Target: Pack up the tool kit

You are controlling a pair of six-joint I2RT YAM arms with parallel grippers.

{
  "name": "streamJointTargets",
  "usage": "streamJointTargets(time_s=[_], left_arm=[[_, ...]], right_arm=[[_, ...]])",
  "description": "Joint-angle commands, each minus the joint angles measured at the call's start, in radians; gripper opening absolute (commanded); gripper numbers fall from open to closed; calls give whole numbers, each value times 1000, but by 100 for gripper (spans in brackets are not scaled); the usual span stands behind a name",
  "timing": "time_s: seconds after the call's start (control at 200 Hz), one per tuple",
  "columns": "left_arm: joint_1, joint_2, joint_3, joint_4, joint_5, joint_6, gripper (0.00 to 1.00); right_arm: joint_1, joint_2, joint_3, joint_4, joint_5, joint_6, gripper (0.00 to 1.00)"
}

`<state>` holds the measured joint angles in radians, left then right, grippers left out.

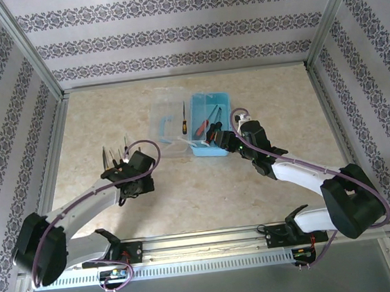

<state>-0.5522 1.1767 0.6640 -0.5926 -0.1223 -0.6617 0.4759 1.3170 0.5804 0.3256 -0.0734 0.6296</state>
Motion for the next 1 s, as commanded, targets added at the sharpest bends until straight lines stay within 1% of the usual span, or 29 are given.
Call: streamJointTargets(time_s=[0.0, 0.08, 0.27, 0.385, 0.615, 0.725, 0.784, 0.844, 0.909, 0.994], left_arm=[[9, -73, 63, -135, -51, 45, 11], [10, -114, 91, -185, -82, 50, 12], [6, -191, 185, -218, -90, 102, 12], [-35, -185, 239, -201, -88, 99, 12], [-187, -65, 340, -132, -114, 96, 12], [-259, 3, 384, -85, -124, 92, 12], [-291, 41, 394, -44, -113, 81, 12], [-318, 86, 397, 4, -97, 69, 12], [-333, 140, 410, 49, -73, 54, 12], [-342, 206, 440, 88, -44, 41, 12]], right_arm=[[10, -2, 24, 18, -34, 13, 52], [10, -1, 25, 22, -43, 16, 52], [0, 11, 26, 24, -54, 34, 53], [-12, 20, 23, 35, -75, 51, 52], [-41, 32, 19, 50, -117, 81, 52], [-54, 34, 4, 98, -161, 106, 52], [-59, 33, -5, 137, -201, 120, 52], [-60, 39, -9, 187, -265, 132, 53], [-59, 51, -13, 248, -330, 163, 53], [-56, 75, -35, 368, -394, 214, 53]])
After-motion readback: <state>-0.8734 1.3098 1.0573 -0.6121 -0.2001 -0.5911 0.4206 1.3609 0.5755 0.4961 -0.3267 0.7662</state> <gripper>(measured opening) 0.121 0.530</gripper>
